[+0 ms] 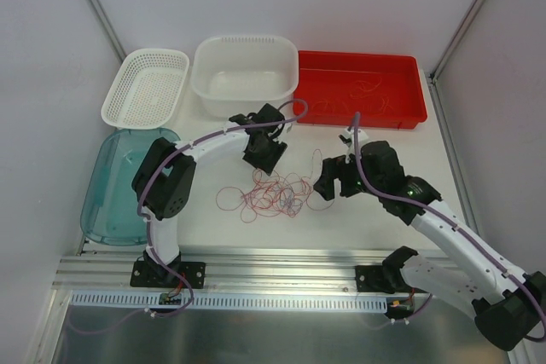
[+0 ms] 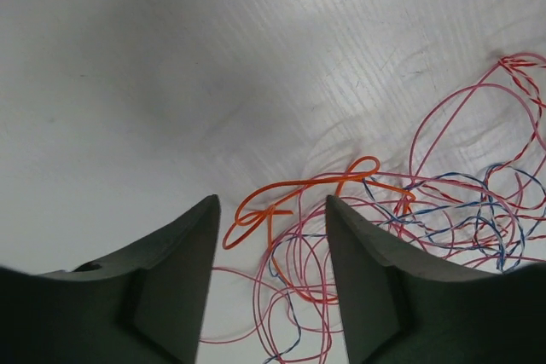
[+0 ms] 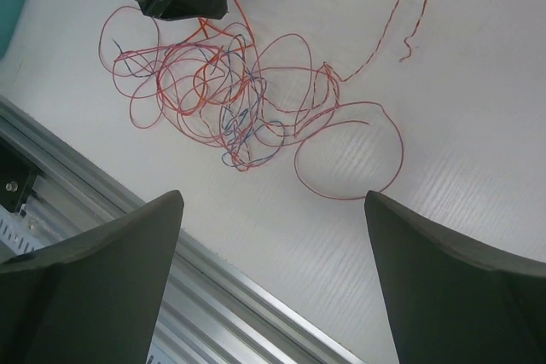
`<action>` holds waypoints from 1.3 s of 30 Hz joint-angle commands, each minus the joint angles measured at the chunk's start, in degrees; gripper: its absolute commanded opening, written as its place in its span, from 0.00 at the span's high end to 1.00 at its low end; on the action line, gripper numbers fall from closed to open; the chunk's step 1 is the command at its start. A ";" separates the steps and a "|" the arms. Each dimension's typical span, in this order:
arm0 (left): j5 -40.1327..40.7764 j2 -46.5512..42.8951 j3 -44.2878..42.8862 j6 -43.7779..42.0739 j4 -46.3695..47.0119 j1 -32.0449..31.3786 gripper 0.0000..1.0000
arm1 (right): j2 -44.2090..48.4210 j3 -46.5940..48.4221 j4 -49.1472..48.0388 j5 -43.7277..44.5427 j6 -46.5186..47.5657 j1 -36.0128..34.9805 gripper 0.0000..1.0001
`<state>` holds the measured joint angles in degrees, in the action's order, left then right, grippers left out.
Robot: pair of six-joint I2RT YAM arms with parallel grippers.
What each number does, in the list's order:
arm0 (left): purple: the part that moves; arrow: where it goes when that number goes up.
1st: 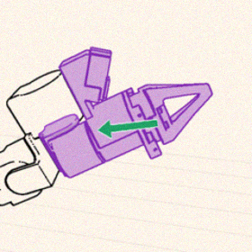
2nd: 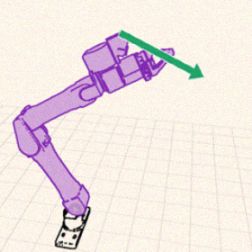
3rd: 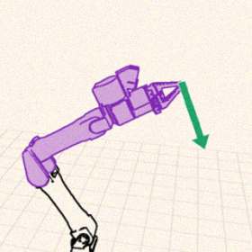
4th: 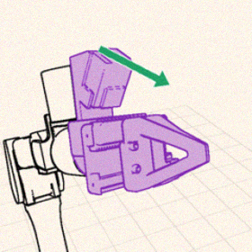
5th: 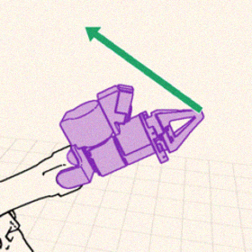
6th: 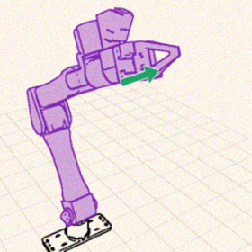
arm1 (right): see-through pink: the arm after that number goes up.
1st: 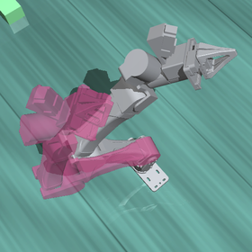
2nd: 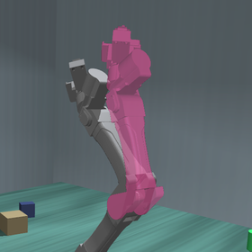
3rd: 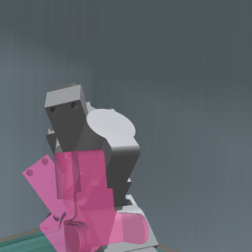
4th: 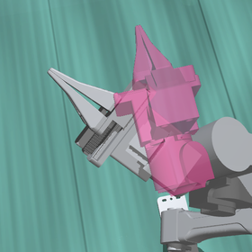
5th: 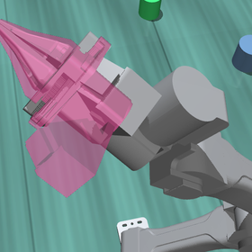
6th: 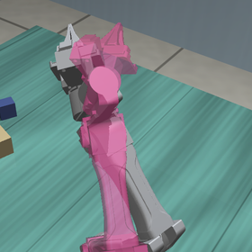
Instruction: Untangle the cables
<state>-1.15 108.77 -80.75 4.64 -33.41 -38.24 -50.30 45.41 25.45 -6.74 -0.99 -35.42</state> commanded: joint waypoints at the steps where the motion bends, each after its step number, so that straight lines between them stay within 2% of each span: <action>1: -2.46 1.35 -1.96 -2.97 -1.48 0.01 0.52 | -3.12 0.99 -5.49 -0.99 -1.20 -1.93 0.08; 4: -1.93 2.14 -1.43 -3.06 -1.48 -0.08 0.63 | -8.38 1.61 -8.22 -1.34 -1.38 -2.90 0.08; 8: -0.17 1.36 -0.37 -3.24 -1.75 0.01 0.85 | -14.11 1.79 -12.17 0.50 -3.65 -4.39 0.08; 12: 0.88 -1.80 0.94 -2.62 -1.84 0.01 1.00 | -19.91 1.70 -14.73 2.60 -6.38 -6.24 0.08; 21: 5.00 -11.99 1.39 1.06 -4.47 0.01 1.00 | -32.21 0.74 -19.39 9.11 -13.15 -10.02 0.20; 24: 8.07 -15.51 -0.02 1.86 -7.45 0.01 1.00 | -33.54 -0.23 -20.00 10.34 -14.56 -10.11 0.28; 27: 11.06 -19.72 -3.00 1.77 -11.23 0.01 1.00 | -34.86 -0.85 -19.13 12.10 -15.61 -10.11 0.43; 28: 11.86 -20.52 -4.84 1.68 -12.02 0.01 1.00 | -35.65 -0.85 -18.78 12.45 -15.96 -10.11 0.53; 30: 13.18 -22.19 -6.78 1.16 -14.05 0.01 1.00 | -36.27 -1.02 -17.90 13.16 -16.67 -10.02 0.64; 31: 15.02 -23.85 -8.44 0.98 -14.57 0.01 1.00 | -36.44 -1.11 -17.55 13.94 -17.02 -10.02 0.75; 33: 17.05 -26.23 -10.12 0.37 -15.98 0.01 1.00 | -36.45 -1.20 -16.06 15.52 -17.20 -10.02 0.84; 34: 19.23 -27.02 -11.52 0.19 -16.25 0.01 1.00 | -36.36 -1.20 -15.27 16.05 -17.29 -10.02 0.92; 36: 22.23 -29.04 -12.85 -0.51 -17.03 0.09 1.00 | -35.48 -1.29 -12.90 18.42 -17.02 -9.85 0.99; 39: 28.47 -31.42 -15.22 -1.48 -17.65 0.44 1.00 | -33.29 -1.81 -10.26 20.27 -16.50 -8.88 0.99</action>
<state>18.76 80.84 -92.88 4.86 -48.29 -38.17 -86.50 44.14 11.38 9.21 -16.95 -45.10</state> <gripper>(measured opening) 0.009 0.015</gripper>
